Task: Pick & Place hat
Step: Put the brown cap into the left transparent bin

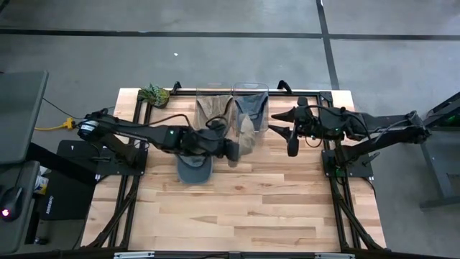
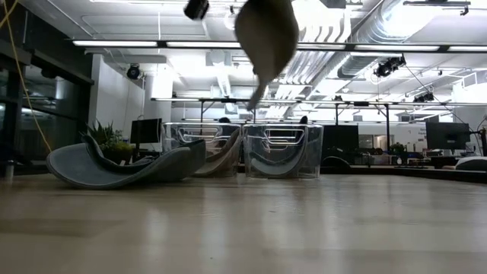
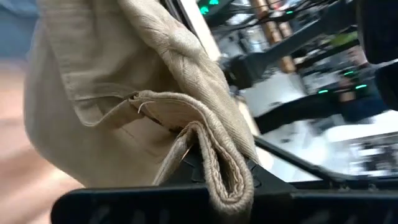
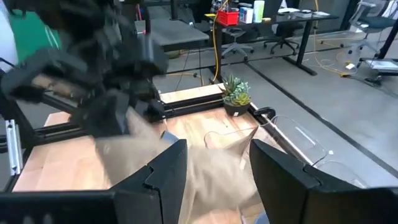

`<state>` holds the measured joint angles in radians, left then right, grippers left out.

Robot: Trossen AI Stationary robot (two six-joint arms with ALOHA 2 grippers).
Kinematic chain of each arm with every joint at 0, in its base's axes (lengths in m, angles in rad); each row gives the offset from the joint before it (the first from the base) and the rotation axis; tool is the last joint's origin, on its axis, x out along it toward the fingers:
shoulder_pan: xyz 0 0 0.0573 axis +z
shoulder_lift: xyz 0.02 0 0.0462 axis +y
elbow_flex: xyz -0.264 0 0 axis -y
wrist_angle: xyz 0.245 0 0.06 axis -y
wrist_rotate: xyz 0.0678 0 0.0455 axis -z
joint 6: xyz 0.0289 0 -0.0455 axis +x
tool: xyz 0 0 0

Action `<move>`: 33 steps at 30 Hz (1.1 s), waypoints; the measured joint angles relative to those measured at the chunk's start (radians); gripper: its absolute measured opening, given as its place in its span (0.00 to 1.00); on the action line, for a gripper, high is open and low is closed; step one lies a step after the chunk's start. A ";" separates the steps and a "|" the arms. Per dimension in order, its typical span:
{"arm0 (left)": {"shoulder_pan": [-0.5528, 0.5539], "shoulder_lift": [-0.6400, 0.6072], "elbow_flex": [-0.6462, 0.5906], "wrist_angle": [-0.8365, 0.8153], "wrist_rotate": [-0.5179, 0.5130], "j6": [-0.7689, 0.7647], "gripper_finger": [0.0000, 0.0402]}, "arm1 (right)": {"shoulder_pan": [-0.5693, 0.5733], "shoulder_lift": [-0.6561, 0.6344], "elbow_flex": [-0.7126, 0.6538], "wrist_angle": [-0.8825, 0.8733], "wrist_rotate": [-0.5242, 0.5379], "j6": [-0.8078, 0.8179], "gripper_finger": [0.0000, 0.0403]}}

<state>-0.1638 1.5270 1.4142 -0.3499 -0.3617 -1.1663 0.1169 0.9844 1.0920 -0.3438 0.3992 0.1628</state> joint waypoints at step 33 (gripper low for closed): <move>0.000 0.037 0.215 -0.755 -0.248 0.408 0.00 | -0.375 0.212 -0.002 0.047 -0.618 0.264 0.42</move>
<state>-0.1638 1.5641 1.6287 -1.1045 -0.6100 -0.7584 -0.2583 1.1965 1.0904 -0.2969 -0.2193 0.4266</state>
